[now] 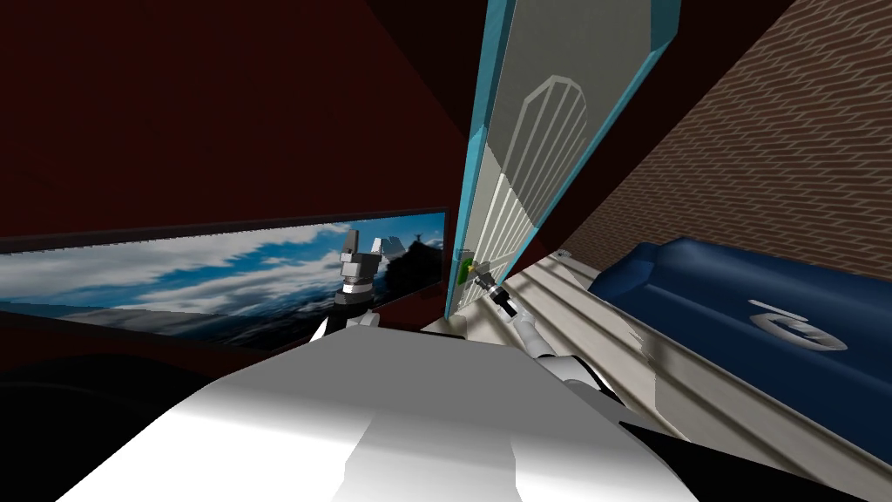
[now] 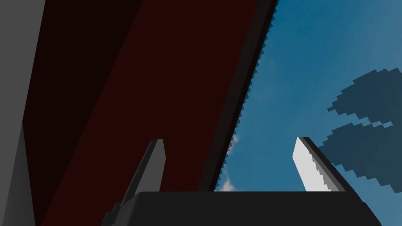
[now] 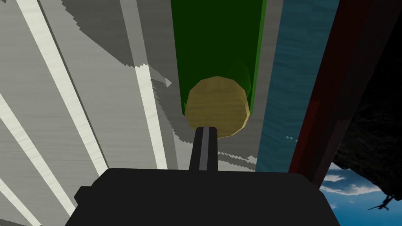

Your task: Pull the door open

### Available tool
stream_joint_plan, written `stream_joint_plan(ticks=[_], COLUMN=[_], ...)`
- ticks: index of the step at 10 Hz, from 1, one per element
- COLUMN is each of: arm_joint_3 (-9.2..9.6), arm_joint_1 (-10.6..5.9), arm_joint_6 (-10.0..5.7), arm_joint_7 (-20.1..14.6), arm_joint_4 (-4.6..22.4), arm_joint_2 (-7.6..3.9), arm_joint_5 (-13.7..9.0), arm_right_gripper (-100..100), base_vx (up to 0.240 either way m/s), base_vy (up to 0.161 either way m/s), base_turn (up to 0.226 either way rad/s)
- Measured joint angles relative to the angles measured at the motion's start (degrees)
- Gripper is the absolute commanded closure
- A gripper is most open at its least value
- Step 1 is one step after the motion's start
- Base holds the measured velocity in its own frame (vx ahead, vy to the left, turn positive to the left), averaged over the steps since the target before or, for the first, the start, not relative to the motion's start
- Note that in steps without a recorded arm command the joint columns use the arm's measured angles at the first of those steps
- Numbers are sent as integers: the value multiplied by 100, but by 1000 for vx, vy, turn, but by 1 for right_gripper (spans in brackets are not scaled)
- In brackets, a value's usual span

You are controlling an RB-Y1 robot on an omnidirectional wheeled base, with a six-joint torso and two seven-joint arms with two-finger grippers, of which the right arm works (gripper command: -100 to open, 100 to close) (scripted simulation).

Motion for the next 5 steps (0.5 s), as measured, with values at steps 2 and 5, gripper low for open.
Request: stream_joint_plan(ticks=[2,5], arm_joint_3=[0,35], arm_joint_1=[0,23], arm_joint_6=[0,-54], arm_joint_7=[0,-72], arm_joint_4=[0,-35], arm_joint_2=[0,-76], arm_joint_5=[0,15], arm_right_gripper=[-100,-100], base_vx=[-58,-163], base_vy=[-25,-86], base_turn=[-26,-36])
